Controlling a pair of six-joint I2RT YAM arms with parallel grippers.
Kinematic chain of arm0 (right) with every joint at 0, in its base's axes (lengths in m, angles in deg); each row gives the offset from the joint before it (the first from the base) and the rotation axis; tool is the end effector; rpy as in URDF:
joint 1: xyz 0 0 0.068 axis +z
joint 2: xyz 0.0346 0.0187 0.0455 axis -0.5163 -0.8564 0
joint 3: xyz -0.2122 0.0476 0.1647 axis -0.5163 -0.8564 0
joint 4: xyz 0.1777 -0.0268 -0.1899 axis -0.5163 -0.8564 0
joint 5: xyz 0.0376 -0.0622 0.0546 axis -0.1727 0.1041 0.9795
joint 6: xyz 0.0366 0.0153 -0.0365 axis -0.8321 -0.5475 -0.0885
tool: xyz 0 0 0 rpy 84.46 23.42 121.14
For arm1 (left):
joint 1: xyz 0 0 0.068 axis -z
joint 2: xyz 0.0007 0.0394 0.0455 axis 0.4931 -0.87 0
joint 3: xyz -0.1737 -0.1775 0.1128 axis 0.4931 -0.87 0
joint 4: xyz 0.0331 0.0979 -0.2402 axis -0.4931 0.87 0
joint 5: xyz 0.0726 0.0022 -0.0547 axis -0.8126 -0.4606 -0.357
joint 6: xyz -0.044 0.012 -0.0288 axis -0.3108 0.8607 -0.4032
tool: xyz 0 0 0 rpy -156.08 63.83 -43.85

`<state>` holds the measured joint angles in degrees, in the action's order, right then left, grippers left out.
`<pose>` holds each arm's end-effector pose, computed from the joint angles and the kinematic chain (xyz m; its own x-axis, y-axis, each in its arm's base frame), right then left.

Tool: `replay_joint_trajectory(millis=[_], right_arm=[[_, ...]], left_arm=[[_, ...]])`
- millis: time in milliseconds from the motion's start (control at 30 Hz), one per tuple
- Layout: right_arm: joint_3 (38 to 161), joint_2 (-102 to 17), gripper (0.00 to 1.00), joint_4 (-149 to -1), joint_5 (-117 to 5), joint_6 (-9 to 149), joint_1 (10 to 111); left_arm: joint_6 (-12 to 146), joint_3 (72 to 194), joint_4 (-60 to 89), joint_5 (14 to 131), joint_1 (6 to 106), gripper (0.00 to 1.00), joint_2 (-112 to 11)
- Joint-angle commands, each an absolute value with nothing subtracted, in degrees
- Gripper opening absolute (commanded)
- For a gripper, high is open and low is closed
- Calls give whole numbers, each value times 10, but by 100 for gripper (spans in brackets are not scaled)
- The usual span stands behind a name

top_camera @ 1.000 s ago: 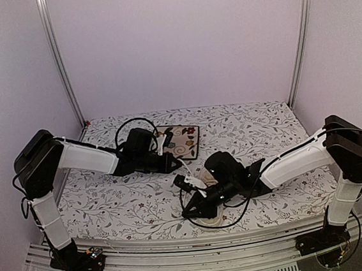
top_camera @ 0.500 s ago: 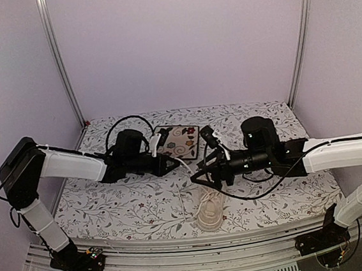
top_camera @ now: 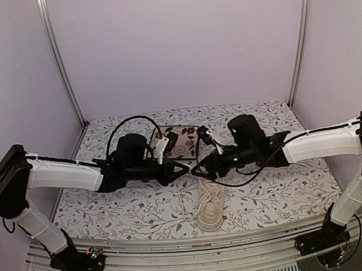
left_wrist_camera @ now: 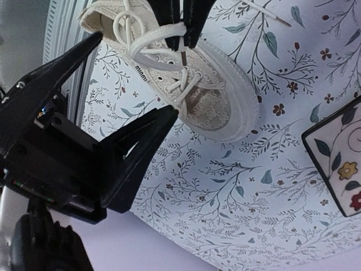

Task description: Tie the shoes

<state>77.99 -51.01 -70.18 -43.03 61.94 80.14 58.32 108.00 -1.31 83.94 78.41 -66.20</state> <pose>0.2156 0.2680 0.2275 -0.5659 -0.2829 -0.7744 -0.7852 0.4715 0.4015 0.2156 -0.2647 0.2025 -0.5809 0.1753 -0.7949 0.7543 0.4829 -0.4448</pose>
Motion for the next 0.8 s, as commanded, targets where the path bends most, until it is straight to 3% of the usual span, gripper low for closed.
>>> replay_joint_trajectory(millis=[0,100,200,367,400,433,467,567,767], right_arm=[[830,-547,65,-715,-388,664,799],[853,-572,61,-716,-384,675,799],[870,-592,49,-718,-376,681,799],[866,-583,7,-717,-394,682,799],[860,-574,4,-714,-406,678,798],[852,-563,3,-711,-424,673,798],[843,-552,3,-711,-443,666,797],[812,-518,2,-711,-499,632,789],[755,-472,2,-709,-549,570,780]], left_arm=[[594,1094,-8,825,791,0,-659],[596,1098,-9,824,793,0,-658],[600,1105,-4,822,793,0,-660],[600,1110,4,811,794,0,-658],[596,1108,6,807,794,10,-656],[591,1103,7,803,794,36,-655],[584,1096,3,803,794,50,-653],[574,1062,-21,828,800,72,-646],[568,1012,-53,853,862,76,-648]])
